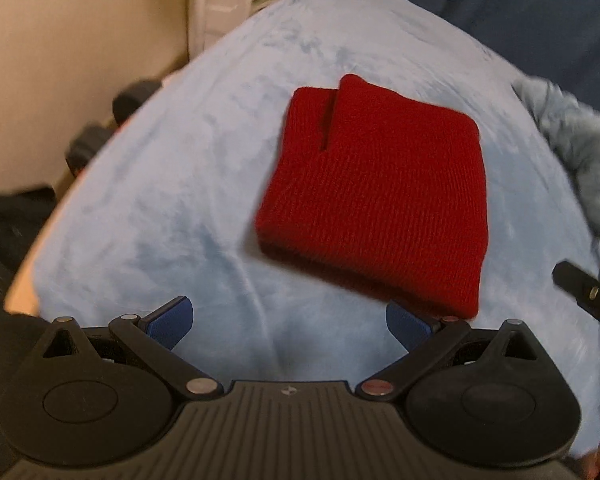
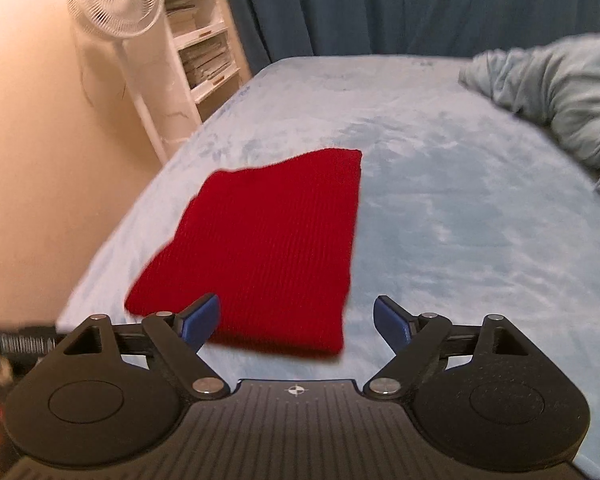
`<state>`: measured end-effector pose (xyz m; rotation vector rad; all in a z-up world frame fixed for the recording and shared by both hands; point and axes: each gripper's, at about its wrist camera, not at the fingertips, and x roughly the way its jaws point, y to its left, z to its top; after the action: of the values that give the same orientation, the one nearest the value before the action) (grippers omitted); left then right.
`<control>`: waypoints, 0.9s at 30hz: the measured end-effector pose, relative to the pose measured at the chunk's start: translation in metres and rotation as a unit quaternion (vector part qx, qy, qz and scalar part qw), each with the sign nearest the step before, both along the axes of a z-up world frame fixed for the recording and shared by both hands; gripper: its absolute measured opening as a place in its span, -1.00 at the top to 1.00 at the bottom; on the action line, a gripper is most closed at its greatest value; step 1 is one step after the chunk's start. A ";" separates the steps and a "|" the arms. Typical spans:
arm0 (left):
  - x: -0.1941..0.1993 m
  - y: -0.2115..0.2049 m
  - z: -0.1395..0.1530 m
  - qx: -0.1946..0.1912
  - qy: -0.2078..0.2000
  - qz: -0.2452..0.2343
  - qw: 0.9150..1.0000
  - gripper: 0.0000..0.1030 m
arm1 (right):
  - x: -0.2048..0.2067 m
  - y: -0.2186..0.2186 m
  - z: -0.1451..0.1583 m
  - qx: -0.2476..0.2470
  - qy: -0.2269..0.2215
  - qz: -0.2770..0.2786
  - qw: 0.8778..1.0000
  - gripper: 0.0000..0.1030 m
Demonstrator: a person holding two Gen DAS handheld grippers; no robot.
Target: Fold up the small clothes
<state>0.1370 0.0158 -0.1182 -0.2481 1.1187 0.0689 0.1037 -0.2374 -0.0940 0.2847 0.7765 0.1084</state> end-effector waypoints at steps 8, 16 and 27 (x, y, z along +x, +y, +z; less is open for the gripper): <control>0.040 0.016 -0.040 -0.084 0.021 0.082 0.993 -0.99 | 0.135 -0.056 -0.019 0.087 0.036 -0.030 0.995 -0.69; 0.071 0.026 -0.075 -0.089 0.046 0.138 0.985 -0.99 | 0.269 -0.071 -0.063 0.100 0.080 -0.058 0.990 -0.69; 0.086 0.034 -0.092 -0.119 0.035 0.144 0.982 -0.22 | 0.373 -0.050 -0.122 0.094 0.166 -0.021 0.981 -0.61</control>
<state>0.2232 0.0501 -0.2098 -0.6246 1.1548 0.2020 0.4767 -0.2872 -0.2163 0.5066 1.0935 0.0966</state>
